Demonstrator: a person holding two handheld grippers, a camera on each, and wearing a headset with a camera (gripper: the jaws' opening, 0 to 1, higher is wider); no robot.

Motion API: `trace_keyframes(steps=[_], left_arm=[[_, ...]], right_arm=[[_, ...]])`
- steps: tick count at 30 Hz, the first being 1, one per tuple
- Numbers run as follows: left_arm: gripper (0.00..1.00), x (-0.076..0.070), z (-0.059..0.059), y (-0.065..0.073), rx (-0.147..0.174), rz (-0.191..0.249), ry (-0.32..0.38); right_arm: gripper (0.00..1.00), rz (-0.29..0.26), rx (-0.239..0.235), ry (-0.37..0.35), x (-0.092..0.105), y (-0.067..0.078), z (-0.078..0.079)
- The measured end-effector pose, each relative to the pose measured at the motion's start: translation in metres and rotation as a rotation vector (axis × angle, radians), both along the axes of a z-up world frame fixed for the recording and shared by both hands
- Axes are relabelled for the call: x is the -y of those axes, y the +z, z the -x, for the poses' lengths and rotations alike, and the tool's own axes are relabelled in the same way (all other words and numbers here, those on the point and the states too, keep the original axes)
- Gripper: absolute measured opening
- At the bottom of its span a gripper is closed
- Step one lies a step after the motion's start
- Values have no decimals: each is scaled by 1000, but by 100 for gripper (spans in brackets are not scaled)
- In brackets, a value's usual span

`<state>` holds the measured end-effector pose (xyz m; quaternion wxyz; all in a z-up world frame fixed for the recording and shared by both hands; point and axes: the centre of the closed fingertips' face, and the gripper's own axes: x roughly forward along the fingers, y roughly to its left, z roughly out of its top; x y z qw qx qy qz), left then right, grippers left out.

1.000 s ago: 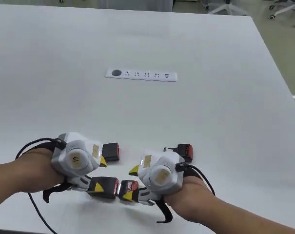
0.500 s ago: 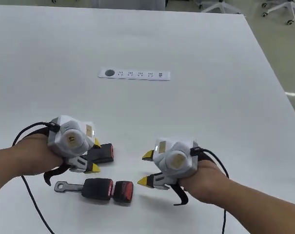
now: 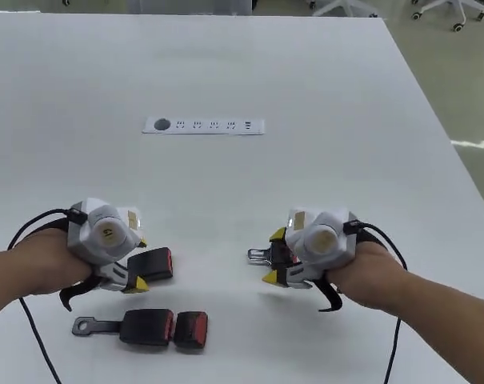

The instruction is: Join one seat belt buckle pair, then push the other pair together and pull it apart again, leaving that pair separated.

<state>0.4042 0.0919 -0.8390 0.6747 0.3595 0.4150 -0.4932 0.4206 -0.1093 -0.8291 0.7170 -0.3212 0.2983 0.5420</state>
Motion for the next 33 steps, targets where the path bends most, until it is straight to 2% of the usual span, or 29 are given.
trace_keyframes(steps=[1, 4, 7, 10, 14, 15, 16, 18, 24, 26, 33], left_arm=[[49, 1, 2, -2, -12, -6, -12], [48, 2, 3, -7, -14, -23, -38], [38, -1, 2, -10, -41, -48, -21], [35, 2, 1, -9, -28, -50, -35], [34, 2, 1, -10, -20, -63, -72], [34, 2, 0, -11, -12, -65, -88], [34, 1, 0, -11, -1, -77, -118], [34, 1, 0, -11, -4, -74, -112], [33, 1, 0, -12, -7, -74, -142], [33, 1, 0, -11, -1, -71, -142], [33, 1, 1, -11, 10, -84, -125]], right_arm=[[44, 10, -5, -2, 5, -2, -1], [44, 33, -13, 12, 11, -10, -3], [44, 42, -20, 20, 9, -17, -5], [43, 39, -12, 34, 3, -18, -9], [34, 61, 8, 57, 6, -19, -17], [34, 63, -6, 82, 5, -20, -15], [34, 79, 2, 115, 5, -20, -14], [34, 125, 38, 169, 7, -22, -13], [33, 110, 22, 166, 8, -22, -12], [33, 130, 38, 189, 8, -22, -12], [33, 141, 13, 212, 9, -24, -12]])
